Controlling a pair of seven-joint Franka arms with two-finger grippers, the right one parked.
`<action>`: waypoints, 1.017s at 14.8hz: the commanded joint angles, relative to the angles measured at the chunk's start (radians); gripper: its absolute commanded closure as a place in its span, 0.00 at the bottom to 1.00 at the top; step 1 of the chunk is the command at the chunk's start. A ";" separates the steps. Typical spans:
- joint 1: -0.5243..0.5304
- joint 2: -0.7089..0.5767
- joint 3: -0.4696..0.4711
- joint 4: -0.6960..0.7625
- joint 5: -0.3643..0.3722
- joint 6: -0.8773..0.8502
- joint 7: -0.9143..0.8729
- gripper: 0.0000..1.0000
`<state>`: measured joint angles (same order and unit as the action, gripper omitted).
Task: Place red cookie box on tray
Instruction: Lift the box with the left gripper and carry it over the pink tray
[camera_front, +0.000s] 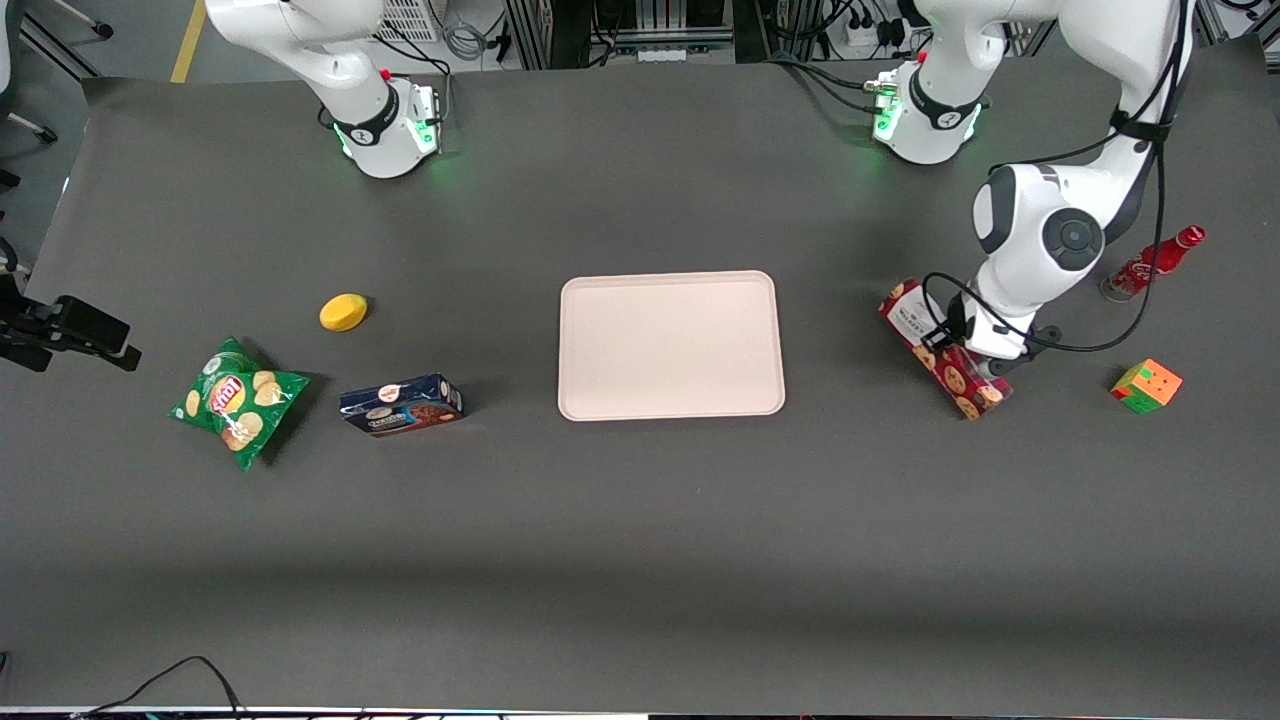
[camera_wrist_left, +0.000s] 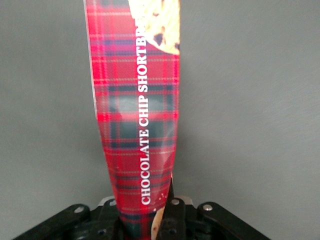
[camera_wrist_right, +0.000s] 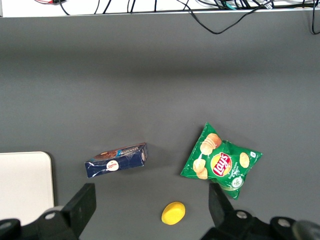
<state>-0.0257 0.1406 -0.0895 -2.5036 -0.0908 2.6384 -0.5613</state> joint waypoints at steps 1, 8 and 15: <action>-0.010 -0.110 0.008 0.121 0.000 -0.212 0.023 1.00; -0.011 -0.141 -0.001 0.626 0.068 -0.857 0.052 1.00; -0.014 -0.142 -0.185 0.673 0.065 -0.874 0.141 1.00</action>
<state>-0.0308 -0.0140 -0.1651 -1.8650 -0.0384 1.7758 -0.4251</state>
